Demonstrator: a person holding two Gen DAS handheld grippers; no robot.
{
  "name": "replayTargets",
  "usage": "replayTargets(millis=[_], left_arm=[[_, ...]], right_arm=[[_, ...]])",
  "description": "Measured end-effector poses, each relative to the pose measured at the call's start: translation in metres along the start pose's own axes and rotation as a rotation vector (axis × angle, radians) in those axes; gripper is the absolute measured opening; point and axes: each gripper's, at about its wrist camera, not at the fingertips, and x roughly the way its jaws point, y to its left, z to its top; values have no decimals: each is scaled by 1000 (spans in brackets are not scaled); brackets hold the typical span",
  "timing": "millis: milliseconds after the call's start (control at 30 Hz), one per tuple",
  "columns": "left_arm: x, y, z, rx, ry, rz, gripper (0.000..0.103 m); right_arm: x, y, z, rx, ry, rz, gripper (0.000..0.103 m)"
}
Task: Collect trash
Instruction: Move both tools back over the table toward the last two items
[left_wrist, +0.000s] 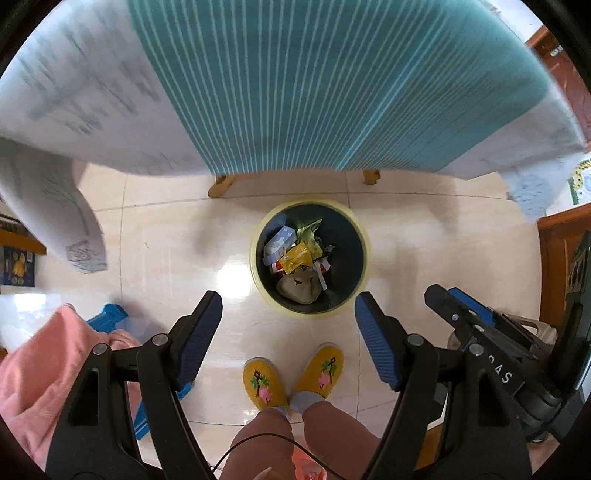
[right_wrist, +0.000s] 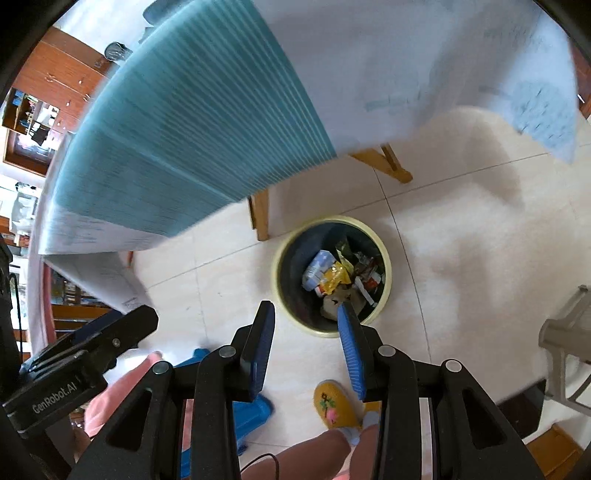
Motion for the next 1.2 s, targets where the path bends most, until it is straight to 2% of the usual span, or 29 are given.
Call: replayTargets(millis=[167,333,533,700,833,1000,1200], left_arm=[[-78,3,2,39,-51,-22,72],[-150,10,3,81,-107,-46,72],[-217,25,3,81,-191,-64,72],[-255,38,14,58,-246,-91,72],[-286,37,29,68,-300,-101,72],[-311,29,55,95,-360,-108,72],[-319,15,97,102,-414,-102,72]], right_arm=[[-63,29,-5,-21,-33,16,36],[-127,57,-9,-50,-103,35,36],[-186,86,-6,-88,-188,45,37],[-218,106,0,-116,-244,46,37],[-244,120,14,-143,-294,34,37],[-259,123,48,-156,-349,26,38],[-252,123,116,-173,-372,31,39]])
